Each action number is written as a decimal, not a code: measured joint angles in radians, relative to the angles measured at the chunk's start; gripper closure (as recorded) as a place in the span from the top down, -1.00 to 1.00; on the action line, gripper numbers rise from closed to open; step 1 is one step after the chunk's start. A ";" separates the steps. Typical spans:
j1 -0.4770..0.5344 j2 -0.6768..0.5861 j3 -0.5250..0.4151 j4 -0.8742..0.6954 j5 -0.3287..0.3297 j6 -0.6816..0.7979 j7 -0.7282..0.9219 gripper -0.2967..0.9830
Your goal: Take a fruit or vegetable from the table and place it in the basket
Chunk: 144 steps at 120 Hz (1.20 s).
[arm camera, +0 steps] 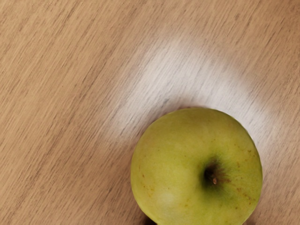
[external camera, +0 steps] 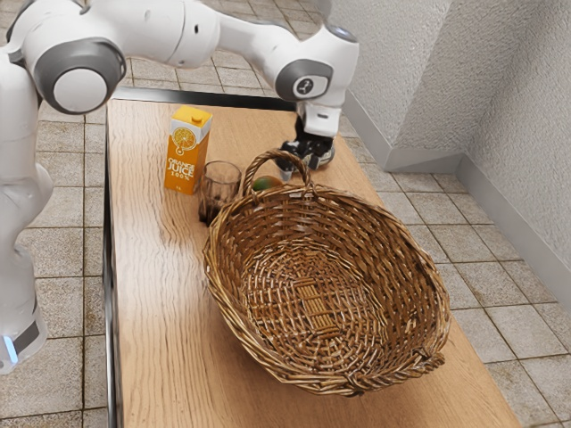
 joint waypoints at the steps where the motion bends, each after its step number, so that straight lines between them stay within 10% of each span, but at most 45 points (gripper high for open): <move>1: -0.002 0.000 0.000 -0.001 -0.001 0.001 0.000 0.54; 144: -0.030 0.043 0.000 -0.107 -0.032 0.073 0.025 0.54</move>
